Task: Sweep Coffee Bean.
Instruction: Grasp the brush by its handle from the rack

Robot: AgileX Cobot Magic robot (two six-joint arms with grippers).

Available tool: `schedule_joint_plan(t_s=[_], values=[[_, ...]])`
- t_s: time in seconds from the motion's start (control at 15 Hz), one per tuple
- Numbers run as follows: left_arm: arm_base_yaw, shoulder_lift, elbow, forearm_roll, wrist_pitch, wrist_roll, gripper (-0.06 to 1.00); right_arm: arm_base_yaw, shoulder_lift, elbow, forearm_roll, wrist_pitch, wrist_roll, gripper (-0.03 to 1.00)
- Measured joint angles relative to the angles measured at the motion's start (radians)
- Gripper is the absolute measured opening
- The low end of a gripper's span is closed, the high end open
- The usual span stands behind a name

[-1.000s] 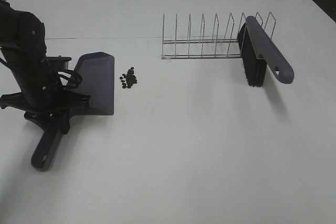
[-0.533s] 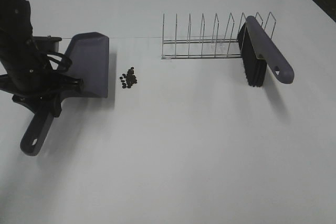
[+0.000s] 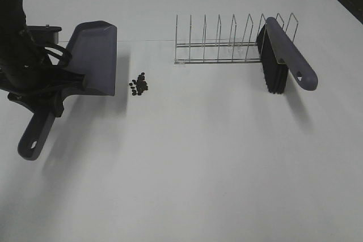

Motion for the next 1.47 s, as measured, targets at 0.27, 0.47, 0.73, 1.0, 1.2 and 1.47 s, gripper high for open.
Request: schedule_joint_plan(t_s=[0.27,0.47,0.73,1.0,1.2,1.47], values=[[0.0,0.0,0.0,0.0,0.002,0.007,0.27,0.0,0.392,-0.151,0.007,-0.132,-0.004,0.77],[0.0,0.0,0.0,0.0,0.002,0.026,0.27,0.0,0.64,-0.28,0.029,-0.118,-0.066,0.77],[0.0,0.0,0.0,0.0,-0.007,0.033,0.27,0.0,1.035,-0.517,0.122,-0.03,-0.152,0.77],[0.0,0.0,0.0,0.0,-0.014,0.036,0.27,0.007,1.41,-0.844,0.189,0.087,-0.168,0.77],[0.0,0.0,0.0,0.0,-0.014,0.036,0.27,0.072,1.607,-1.079,0.132,0.149,-0.168,0.77],[0.0,0.0,0.0,0.0,0.0,0.036,0.27,0.113,1.895,-1.461,0.029,0.345,-0.115,0.77]])
